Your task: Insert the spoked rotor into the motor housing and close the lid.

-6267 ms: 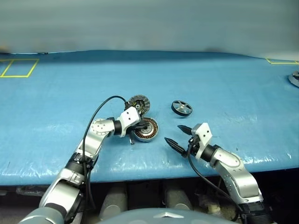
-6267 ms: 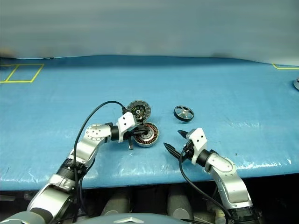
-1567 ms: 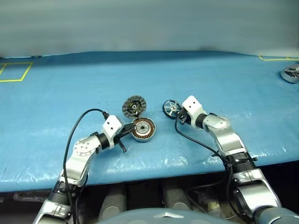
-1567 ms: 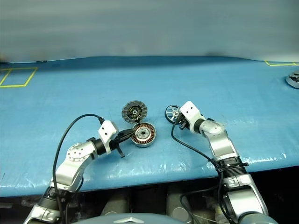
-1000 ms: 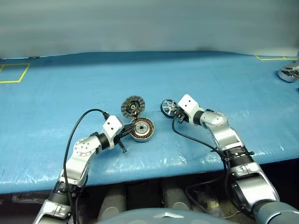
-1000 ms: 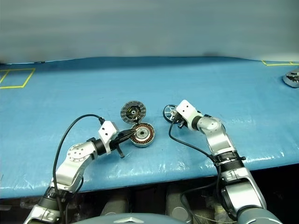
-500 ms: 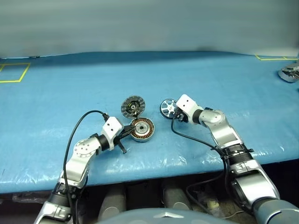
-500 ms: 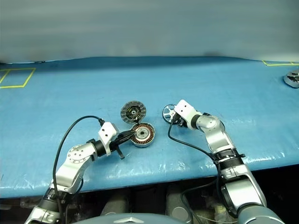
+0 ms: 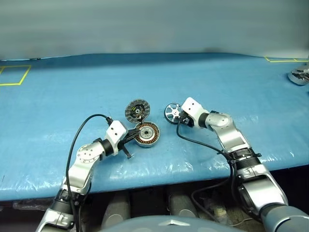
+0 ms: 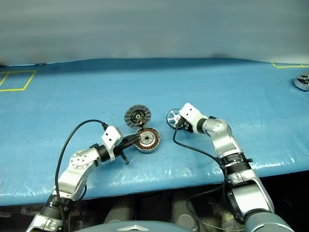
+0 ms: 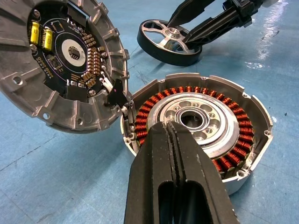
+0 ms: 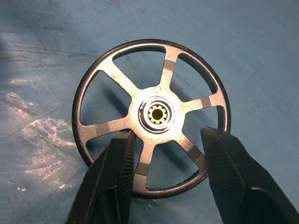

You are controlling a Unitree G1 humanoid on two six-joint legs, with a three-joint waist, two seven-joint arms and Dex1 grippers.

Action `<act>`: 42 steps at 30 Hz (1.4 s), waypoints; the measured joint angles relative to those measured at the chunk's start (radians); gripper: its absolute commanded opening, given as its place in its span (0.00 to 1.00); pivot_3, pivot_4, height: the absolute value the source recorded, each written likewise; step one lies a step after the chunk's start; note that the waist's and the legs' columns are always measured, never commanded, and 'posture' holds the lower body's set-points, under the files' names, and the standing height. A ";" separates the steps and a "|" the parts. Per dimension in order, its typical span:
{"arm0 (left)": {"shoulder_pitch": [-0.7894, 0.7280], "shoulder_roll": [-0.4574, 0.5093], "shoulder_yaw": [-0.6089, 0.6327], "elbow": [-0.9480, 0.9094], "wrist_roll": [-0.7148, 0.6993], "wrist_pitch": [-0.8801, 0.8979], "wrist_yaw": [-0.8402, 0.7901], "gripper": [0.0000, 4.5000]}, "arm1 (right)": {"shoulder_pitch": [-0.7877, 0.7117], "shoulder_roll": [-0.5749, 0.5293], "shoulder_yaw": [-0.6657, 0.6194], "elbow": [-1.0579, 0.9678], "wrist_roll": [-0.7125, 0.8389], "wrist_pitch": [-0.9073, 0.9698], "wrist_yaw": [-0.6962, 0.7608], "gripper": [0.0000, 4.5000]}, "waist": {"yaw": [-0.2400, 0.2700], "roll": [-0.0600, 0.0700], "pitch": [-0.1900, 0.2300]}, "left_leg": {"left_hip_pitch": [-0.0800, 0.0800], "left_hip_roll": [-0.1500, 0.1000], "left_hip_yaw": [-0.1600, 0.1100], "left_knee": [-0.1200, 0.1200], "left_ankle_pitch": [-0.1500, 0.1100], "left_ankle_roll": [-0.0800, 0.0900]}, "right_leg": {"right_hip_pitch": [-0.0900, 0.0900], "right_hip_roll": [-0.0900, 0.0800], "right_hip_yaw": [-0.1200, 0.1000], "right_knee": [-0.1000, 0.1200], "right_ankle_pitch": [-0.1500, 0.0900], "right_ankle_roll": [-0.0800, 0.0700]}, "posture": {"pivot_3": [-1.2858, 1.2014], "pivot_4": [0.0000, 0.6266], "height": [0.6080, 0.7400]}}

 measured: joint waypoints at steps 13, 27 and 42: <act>0.003 0.001 0.000 0.001 0.003 -0.001 0.016 0.00 | 0.046 0.008 -0.049 -0.049 0.031 0.003 0.017 0.24 | 0.001 -0.004 -0.002 | 0.000 0.000 0.000 0.000 0.000 0.000 | 0.000 0.000 0.000 0.000 0.000 0.000 | 0.52 0.24 1.00; 0.007 0.023 0.025 0.034 -0.054 -0.025 -0.083 0.00 | 0.372 0.021 -0.200 -0.549 0.300 0.131 -0.014 0.24 | 0.009 0.002 0.003 | -0.003 0.000 0.000 0.000 0.000 0.000 | -0.003 0.000 0.000 0.000 0.000 0.000 | 0.52 0.24 1.00; -0.003 0.020 0.032 0.051 -0.039 -0.028 -0.079 0.00 | 0.222 -0.056 -0.068 -0.383 0.171 0.115 -0.058 0.24 | 0.021 0.001 0.004 | -0.004 0.000 0.001 -0.001 -0.001 0.000 | -0.004 -0.001 0.000 -0.001 0.000 0.000 | 0.52 0.24 1.00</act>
